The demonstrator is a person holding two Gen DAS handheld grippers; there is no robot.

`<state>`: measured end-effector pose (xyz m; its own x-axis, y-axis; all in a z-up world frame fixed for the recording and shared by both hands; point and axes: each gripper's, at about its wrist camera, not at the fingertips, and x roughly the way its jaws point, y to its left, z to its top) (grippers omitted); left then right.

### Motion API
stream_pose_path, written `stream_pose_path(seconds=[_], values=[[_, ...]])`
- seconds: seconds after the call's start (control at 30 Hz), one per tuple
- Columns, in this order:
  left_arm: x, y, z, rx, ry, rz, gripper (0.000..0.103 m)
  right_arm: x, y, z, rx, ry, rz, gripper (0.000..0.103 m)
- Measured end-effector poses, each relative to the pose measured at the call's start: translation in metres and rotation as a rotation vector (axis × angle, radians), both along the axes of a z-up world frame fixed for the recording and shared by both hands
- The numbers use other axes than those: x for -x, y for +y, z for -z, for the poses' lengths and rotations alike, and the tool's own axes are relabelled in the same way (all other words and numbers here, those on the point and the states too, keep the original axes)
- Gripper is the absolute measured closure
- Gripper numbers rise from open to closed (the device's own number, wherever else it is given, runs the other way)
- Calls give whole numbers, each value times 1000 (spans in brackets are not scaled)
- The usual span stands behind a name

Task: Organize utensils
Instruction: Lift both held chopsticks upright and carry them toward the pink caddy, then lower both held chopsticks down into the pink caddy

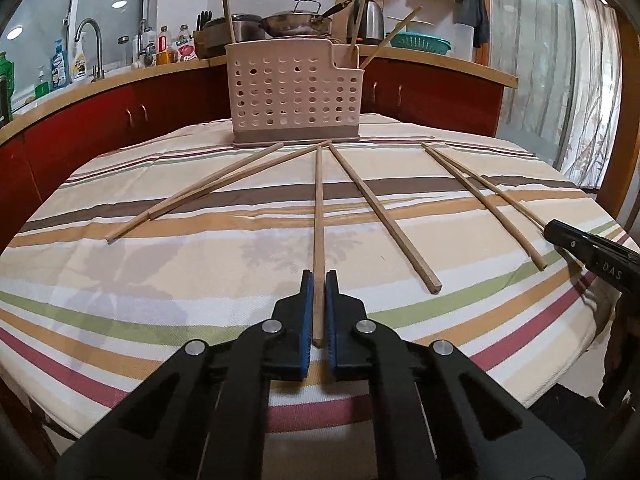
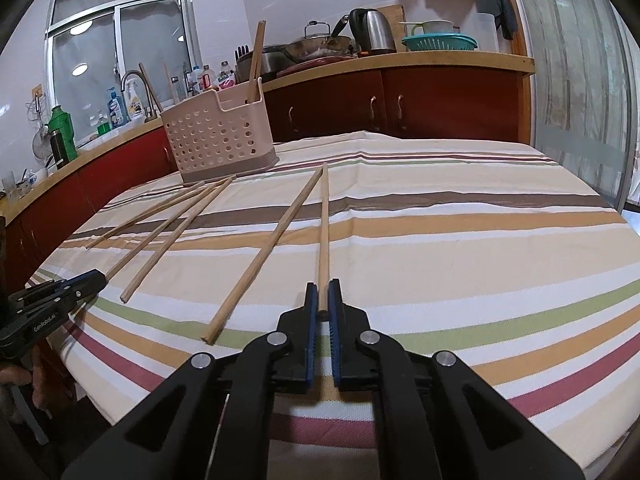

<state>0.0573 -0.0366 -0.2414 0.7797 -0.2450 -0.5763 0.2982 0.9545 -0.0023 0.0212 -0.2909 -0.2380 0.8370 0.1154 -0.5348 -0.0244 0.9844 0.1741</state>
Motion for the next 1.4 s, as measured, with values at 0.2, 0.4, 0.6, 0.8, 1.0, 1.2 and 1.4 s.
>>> stream_pose_path(seconds=[0.2, 0.4, 0.6, 0.8, 1.0, 1.2, 1.4], values=[[4, 6, -7, 15, 5, -2, 97, 7, 2, -12, 10, -25, -3, 97], [12, 17, -39, 49, -70, -22, 97, 16, 8, -46, 35, -114, -13, 97], [23, 25, -88, 85, -188, -25, 97, 24, 9, -91, 45, -215, -20, 97], [23, 33, -140, 124, -283, -14, 97, 19, 6, -135, 48, -300, -21, 97], [2, 37, -167, 145, -289, 5, 97, -5, 1, -153, -8, -296, -42, 97], [-22, 29, -176, 125, -293, 13, 97, -30, 9, -155, -7, -275, -59, 97], [-49, 26, -180, 117, -282, 21, 97, -57, 15, -163, 6, -268, -79, 97]])
